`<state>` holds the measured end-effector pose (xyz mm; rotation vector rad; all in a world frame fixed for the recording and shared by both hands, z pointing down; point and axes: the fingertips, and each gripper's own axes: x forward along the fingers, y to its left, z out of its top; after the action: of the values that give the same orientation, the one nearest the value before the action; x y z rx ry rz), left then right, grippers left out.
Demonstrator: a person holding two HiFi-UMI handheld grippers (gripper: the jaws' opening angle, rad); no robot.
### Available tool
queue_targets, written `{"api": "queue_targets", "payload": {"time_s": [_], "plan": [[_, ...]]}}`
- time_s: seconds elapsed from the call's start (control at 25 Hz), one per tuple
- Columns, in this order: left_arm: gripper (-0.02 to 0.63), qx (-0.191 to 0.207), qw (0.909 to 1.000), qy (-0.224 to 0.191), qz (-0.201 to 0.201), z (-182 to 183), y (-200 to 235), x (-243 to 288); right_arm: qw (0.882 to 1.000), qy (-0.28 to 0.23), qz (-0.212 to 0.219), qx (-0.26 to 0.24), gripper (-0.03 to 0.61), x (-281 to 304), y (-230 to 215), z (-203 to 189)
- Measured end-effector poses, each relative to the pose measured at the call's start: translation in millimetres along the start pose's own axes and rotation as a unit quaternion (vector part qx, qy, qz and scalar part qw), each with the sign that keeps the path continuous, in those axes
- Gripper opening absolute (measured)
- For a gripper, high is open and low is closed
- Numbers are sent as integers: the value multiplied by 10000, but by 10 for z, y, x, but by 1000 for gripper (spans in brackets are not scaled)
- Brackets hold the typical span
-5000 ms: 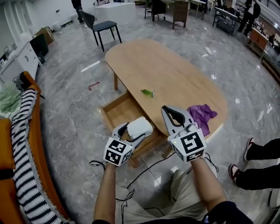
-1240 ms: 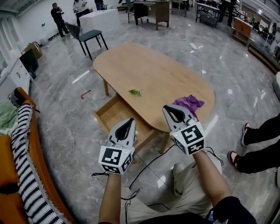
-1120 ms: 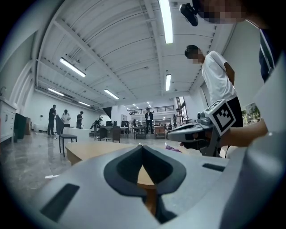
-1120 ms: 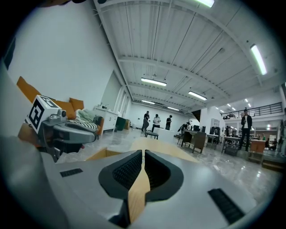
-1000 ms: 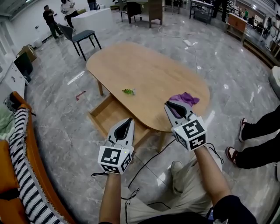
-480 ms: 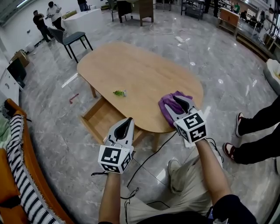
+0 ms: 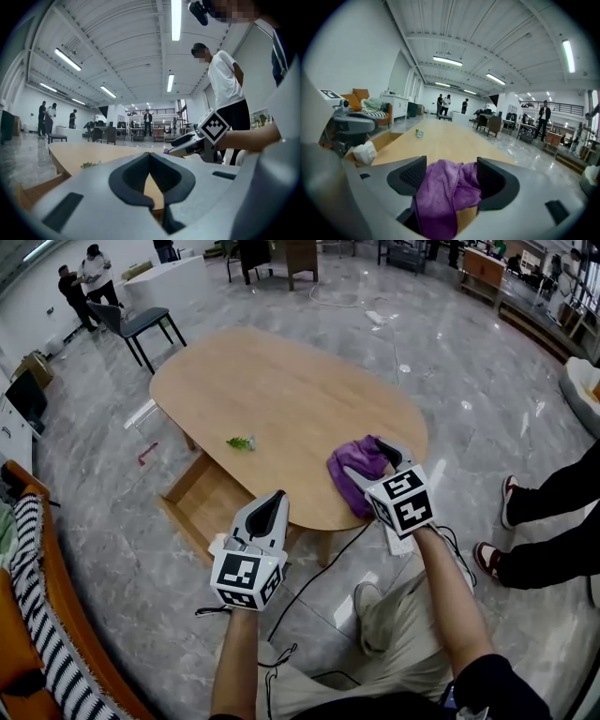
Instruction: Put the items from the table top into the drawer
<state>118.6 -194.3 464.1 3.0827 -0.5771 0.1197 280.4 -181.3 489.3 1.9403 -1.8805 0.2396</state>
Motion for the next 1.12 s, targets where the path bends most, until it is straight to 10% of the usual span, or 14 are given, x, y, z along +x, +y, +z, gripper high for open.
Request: {"api": "queue_targets", "payload": {"time_s": [1.12], "plan": [[4,-69,9998,160,3,-135,68,208,9949,975,146,225,341,435,-114,-306]]}}
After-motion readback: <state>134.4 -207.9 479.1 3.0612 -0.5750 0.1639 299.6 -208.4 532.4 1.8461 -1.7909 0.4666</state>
